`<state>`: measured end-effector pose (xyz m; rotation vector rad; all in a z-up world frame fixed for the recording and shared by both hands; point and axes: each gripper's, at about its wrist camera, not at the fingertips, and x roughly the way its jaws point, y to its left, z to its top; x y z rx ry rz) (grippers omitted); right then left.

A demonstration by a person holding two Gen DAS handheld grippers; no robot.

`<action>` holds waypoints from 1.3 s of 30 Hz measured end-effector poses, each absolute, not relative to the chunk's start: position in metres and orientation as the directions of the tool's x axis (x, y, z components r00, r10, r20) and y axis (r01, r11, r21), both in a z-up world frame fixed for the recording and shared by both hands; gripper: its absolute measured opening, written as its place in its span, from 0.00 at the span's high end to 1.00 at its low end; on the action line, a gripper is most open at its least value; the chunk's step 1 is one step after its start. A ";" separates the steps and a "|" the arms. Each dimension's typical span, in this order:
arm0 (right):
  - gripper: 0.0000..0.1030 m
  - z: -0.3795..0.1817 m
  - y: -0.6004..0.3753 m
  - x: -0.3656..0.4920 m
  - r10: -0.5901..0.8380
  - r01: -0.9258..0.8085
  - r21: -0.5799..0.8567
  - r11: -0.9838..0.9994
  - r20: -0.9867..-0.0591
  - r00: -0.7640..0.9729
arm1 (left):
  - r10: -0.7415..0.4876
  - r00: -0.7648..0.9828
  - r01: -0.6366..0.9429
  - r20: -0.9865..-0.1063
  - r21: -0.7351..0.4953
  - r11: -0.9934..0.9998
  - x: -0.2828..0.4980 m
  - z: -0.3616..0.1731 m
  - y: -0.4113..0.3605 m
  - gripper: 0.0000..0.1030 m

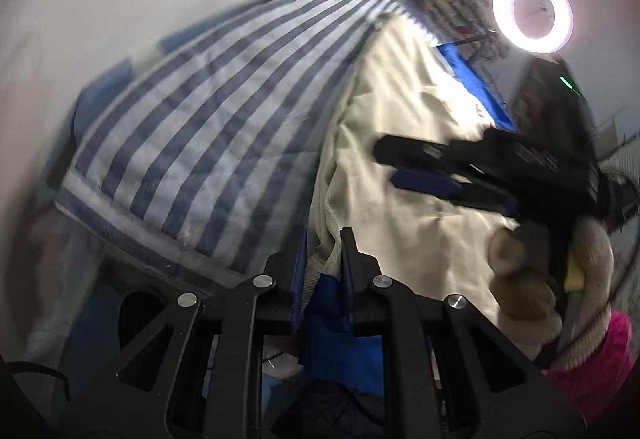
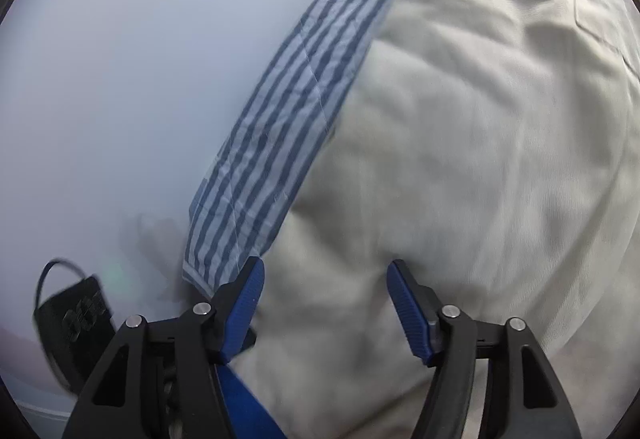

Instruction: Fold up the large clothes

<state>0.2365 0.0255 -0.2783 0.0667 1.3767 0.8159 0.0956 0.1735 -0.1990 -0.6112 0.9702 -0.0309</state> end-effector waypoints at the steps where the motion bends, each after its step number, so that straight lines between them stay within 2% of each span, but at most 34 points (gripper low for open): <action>1: 0.34 -0.275 0.030 0.238 0.546 -0.480 0.490 0.727 -0.837 -0.029 | -0.279 0.586 -0.219 -0.761 -0.481 0.849 0.095 -0.192 0.168 0.87; 5: 0.35 -0.267 0.055 0.241 0.506 -0.516 0.444 0.733 -0.862 -0.025 | -0.272 0.599 -0.172 -0.754 -0.452 0.875 0.095 -0.181 0.155 0.88; 6: 0.39 -0.268 0.063 0.240 0.483 -0.526 0.421 0.739 -0.875 -0.021 | -0.265 0.596 -0.171 -0.758 -0.442 0.881 0.096 -0.181 0.154 0.88; 7: 0.47 -0.270 0.071 0.239 0.445 -0.541 0.381 0.750 -0.896 -0.015 | -0.256 0.595 -0.174 -0.762 -0.433 0.884 0.096 -0.182 0.153 0.88; 8: 0.70 -0.272 0.075 0.238 0.417 -0.549 0.353 0.757 -0.909 -0.010 | -0.248 0.596 -0.181 -0.764 -0.429 0.885 0.098 -0.182 0.154 0.88; 10: 0.84 -0.280 0.080 0.237 0.386 -0.551 0.330 0.767 -0.922 -0.014 | -0.239 0.601 -0.201 -0.762 -0.434 0.878 0.099 -0.184 0.158 0.88; 11: 0.94 -0.282 0.080 0.237 0.388 -0.550 0.331 0.767 -0.922 -0.014 | -0.233 0.606 -0.212 -0.761 -0.436 0.874 0.098 -0.185 0.161 0.87; 13: 0.97 -0.285 0.076 0.238 0.409 -0.537 0.354 0.766 -0.912 -0.017 | -0.211 0.613 -0.240 -0.761 -0.434 0.869 0.096 -0.187 0.168 0.80; 15: 0.98 -0.286 0.067 0.241 0.437 -0.518 0.387 0.763 -0.899 -0.027 | -0.183 0.607 -0.274 -0.773 -0.420 0.865 0.097 -0.192 0.175 0.46; 16: 0.99 -0.286 0.063 0.241 0.452 -0.510 0.403 0.760 -0.892 -0.031 | -0.183 0.600 -0.291 -0.779 -0.426 0.857 0.098 -0.197 0.178 0.44; 18: 0.99 -0.283 0.052 0.243 0.471 -0.503 0.422 0.754 -0.881 -0.031 | -0.238 0.573 -0.303 -0.784 -0.472 0.828 0.102 -0.210 0.181 0.45; 19: 0.99 -0.283 0.051 0.242 0.478 -0.505 0.425 0.751 -0.878 -0.028 | -0.276 0.563 -0.299 -0.779 -0.503 0.811 0.104 -0.216 0.180 0.52; 20: 0.99 -0.281 0.047 0.242 0.485 -0.507 0.429 0.748 -0.874 -0.026 | -0.299 0.554 -0.294 -0.777 -0.519 0.803 0.105 -0.221 0.178 0.77; 21: 0.99 -0.278 0.045 0.242 0.495 -0.507 0.438 0.743 -0.869 -0.025 | -0.304 0.550 -0.291 -0.778 -0.519 0.804 0.105 -0.222 0.175 0.82; 25: 0.97 -0.270 0.031 0.244 0.514 -0.523 0.454 0.721 -0.857 -0.035 | -0.293 0.587 -0.251 -0.755 -0.513 0.821 0.097 -0.205 0.167 0.86; 26: 0.90 -0.265 0.028 0.246 0.533 -0.522 0.474 0.709 -0.845 -0.044 | -0.286 0.597 -0.242 -0.749 -0.509 0.826 0.095 -0.200 0.164 0.86; 28: 0.61 -0.250 0.025 0.255 0.548 -0.525 0.478 0.704 -0.836 -0.026 | -0.261 0.617 -0.215 -0.742 -0.479 0.851 0.097 -0.188 0.154 0.87; 29: 0.42 -0.242 0.023 0.260 0.547 -0.534 0.462 0.708 -0.837 0.000 | -0.259 0.624 -0.203 -0.737 -0.473 0.857 0.098 -0.184 0.151 0.88; 30: 0.37 -0.233 0.023 0.266 0.531 -0.544 0.427 0.722 -0.846 0.040 | -0.262 0.629 -0.191 -0.732 -0.471 0.861 0.098 -0.181 0.148 0.88; 33: 0.38 -0.215 0.031 0.291 0.484 -0.557 0.352 0.752 -0.869 0.104 | -0.263 0.640 -0.157 -0.722 -0.459 0.875 0.100 -0.173 0.138 0.89; 39: 0.39 -0.220 0.070 0.340 0.335 -0.541 0.196 0.818 -0.926 0.171 | -0.266 0.650 -0.115 -0.712 -0.439 0.891 0.104 -0.165 0.124 0.89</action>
